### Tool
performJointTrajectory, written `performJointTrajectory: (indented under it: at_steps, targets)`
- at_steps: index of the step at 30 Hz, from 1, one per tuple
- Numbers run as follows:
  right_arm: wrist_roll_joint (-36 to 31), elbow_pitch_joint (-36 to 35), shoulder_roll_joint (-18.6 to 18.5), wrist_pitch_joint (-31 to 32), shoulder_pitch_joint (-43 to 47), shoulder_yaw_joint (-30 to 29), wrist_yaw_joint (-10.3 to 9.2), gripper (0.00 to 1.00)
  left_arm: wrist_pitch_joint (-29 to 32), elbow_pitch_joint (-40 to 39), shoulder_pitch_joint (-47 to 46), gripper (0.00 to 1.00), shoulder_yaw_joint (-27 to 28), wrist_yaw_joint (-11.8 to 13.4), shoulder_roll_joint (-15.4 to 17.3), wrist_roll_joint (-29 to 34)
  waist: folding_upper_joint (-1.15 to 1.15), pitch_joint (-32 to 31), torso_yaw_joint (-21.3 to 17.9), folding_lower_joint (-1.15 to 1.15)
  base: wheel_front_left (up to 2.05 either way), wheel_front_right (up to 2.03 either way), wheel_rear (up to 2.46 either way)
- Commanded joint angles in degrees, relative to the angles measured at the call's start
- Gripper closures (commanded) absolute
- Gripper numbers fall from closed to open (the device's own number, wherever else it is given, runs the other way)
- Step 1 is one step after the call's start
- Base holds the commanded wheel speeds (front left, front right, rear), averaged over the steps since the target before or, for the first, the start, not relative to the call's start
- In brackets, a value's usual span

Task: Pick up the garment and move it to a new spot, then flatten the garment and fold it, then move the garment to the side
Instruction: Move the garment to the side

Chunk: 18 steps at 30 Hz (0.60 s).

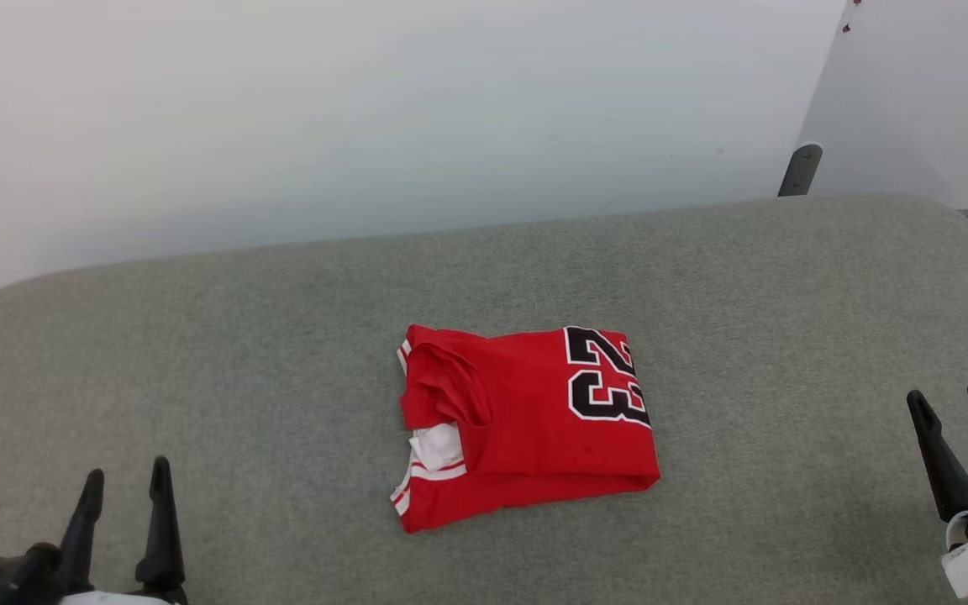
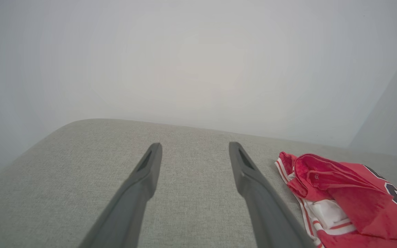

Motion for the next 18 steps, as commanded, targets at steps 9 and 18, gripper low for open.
performJointTrajectory:
  at_steps: [9,18]
  targets:
    - [-1.2,-0.3,1.0,-0.1,1.1,-0.4,-0.05,0.0,0.0,0.6,0.7,0.0,-0.8,-0.1,0.1,-0.9,0.0,0.1,0.2,0.0,0.0,0.0,0.0]
    - [-1.2,-0.2,1.2,0.2,1.3,-0.3,-0.05,0.0,0.0,1.0,0.4,0.0,-1.4,-0.1,0.3,-1.3,0.0,-0.1,0.7,0.0,0.0,0.0,0.0]
